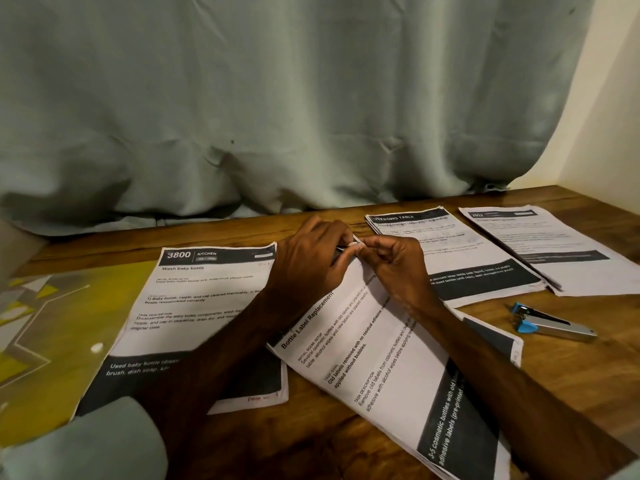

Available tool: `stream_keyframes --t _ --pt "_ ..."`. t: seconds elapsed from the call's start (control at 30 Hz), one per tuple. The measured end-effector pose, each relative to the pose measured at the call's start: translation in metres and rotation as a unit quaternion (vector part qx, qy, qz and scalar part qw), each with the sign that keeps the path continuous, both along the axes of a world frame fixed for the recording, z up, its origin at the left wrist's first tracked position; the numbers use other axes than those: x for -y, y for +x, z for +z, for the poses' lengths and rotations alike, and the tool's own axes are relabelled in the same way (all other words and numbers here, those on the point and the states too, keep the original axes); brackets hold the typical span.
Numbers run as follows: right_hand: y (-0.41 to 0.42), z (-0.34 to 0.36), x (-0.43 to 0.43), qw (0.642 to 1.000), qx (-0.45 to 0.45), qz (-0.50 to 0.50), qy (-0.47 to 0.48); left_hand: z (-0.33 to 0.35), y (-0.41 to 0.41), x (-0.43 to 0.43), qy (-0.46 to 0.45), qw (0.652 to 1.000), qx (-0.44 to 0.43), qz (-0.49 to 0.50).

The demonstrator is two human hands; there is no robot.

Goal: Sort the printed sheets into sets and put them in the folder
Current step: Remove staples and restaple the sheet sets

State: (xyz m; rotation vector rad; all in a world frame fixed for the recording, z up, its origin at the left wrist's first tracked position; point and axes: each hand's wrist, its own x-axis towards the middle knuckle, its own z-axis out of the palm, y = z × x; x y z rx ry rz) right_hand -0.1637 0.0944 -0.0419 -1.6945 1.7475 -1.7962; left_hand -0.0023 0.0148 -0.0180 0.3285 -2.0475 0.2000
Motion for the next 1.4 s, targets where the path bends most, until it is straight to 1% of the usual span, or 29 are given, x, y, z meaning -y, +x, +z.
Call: stream_keyframes --t 0.1,0.2,0.23,0.3,0.43,0.57,0.63,0.8,0.9,1.1,1.23,1.4 --pt "0.001 0.001 -0.001 1.000 -0.007 -0.002 -0.010 0.005 -0.004 -0.007 0.126 0.991 -0.031 0.028" --pt "0.005 0.002 -0.002 1.000 -0.019 -0.013 -0.014 0.007 -0.008 -0.005 0.233 0.970 -0.037 0.053" --pt "0.005 0.002 -0.002 0.999 -0.024 -0.015 -0.016 0.008 -0.008 -0.004 0.257 0.964 -0.036 0.057" --pt "0.005 0.002 -0.002 0.999 -0.033 -0.019 -0.019 0.010 -0.007 -0.005 0.276 0.958 -0.031 0.064" --pt "0.001 -0.001 0.000 0.999 -0.030 -0.022 -0.013 0.010 -0.006 -0.008 0.248 0.967 -0.011 0.059" --pt "0.002 -0.001 0.000 1.000 -0.020 -0.012 -0.015 0.012 -0.005 -0.010 0.212 0.974 0.016 0.082" --pt "0.001 -0.001 0.000 1.000 -0.023 -0.007 -0.016 0.018 -0.003 -0.009 0.216 0.972 0.029 0.090" --pt "0.001 0.001 -0.001 0.999 -0.051 -0.012 -0.015 0.032 0.002 0.001 0.273 0.956 0.078 0.075" --pt "0.001 0.001 -0.001 0.998 -0.056 -0.012 -0.017 0.035 0.003 -0.002 0.252 0.961 0.090 0.074" --pt "-0.003 -0.001 0.000 0.998 -0.051 -0.024 -0.017 0.027 0.001 -0.008 0.165 0.982 0.055 0.069" --pt "-0.004 -0.001 0.000 0.999 -0.047 -0.021 -0.011 0.019 -0.001 -0.008 0.144 0.988 0.017 0.057" --pt "-0.004 -0.002 -0.001 0.998 -0.053 -0.024 -0.014 0.011 -0.004 -0.004 0.123 0.991 0.015 0.055"
